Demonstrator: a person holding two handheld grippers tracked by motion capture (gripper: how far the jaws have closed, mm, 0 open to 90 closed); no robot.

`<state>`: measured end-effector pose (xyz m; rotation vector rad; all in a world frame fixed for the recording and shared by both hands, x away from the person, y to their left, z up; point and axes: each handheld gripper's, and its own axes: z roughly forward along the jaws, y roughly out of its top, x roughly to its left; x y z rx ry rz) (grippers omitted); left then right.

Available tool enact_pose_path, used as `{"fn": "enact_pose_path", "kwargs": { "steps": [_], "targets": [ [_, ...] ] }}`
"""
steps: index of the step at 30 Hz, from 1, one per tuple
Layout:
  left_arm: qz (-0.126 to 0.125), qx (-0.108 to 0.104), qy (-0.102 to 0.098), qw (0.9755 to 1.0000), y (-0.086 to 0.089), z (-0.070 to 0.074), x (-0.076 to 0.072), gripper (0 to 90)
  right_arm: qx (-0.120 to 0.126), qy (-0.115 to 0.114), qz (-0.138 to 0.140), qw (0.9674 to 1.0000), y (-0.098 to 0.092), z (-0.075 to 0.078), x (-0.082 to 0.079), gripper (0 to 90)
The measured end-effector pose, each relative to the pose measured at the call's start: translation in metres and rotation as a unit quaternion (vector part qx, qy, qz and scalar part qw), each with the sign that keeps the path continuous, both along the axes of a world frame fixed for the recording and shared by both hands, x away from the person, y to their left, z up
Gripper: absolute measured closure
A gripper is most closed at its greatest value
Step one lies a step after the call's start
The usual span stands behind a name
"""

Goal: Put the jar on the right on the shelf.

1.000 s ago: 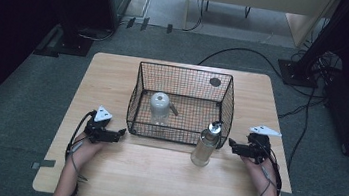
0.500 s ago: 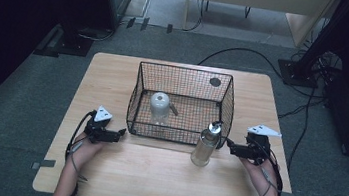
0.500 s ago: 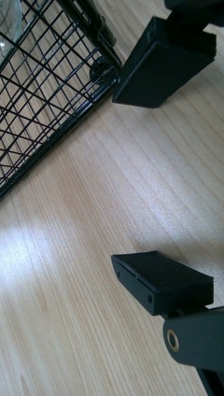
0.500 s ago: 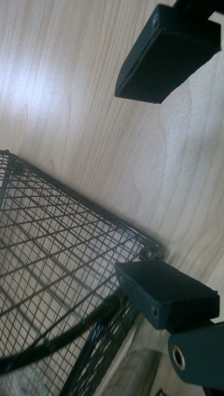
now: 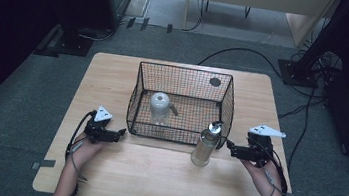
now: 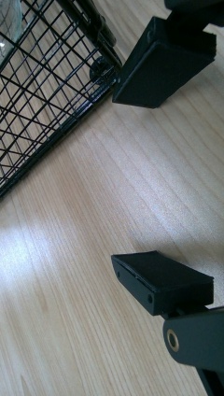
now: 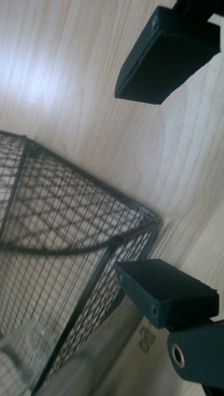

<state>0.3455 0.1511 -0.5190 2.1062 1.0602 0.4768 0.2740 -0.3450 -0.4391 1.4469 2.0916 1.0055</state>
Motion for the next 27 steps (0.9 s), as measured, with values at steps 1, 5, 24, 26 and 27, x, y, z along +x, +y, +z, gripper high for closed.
{"fn": "enact_pose_path", "kwargs": {
  "steps": [1,5,24,26,27],
  "targets": [
    [0.000,0.000,0.000,1.0000,0.000,0.000,0.000,18.8,0.001,-0.002,0.003,1.0000,0.002,0.002,-0.001,13.9],
    [0.000,0.000,0.000,1.0000,0.000,0.000,0.000,18.8,0.004,-0.012,0.012,0.9998,0.007,0.010,-0.007,13.9],
    [0.000,0.000,0.000,1.0000,0.000,0.000,0.000,18.8,0.017,-0.048,0.039,0.9980,0.026,0.039,-0.030,15.3],
    [0.000,0.000,0.000,1.0000,0.000,0.000,0.000,18.8,0.020,-0.047,0.042,0.9978,0.026,0.042,-0.032,15.2],
    [0.000,0.000,0.000,1.0000,0.000,0.000,0.000,18.8,0.019,-0.047,0.042,0.9978,0.026,0.044,-0.033,15.2]
  ]
}}
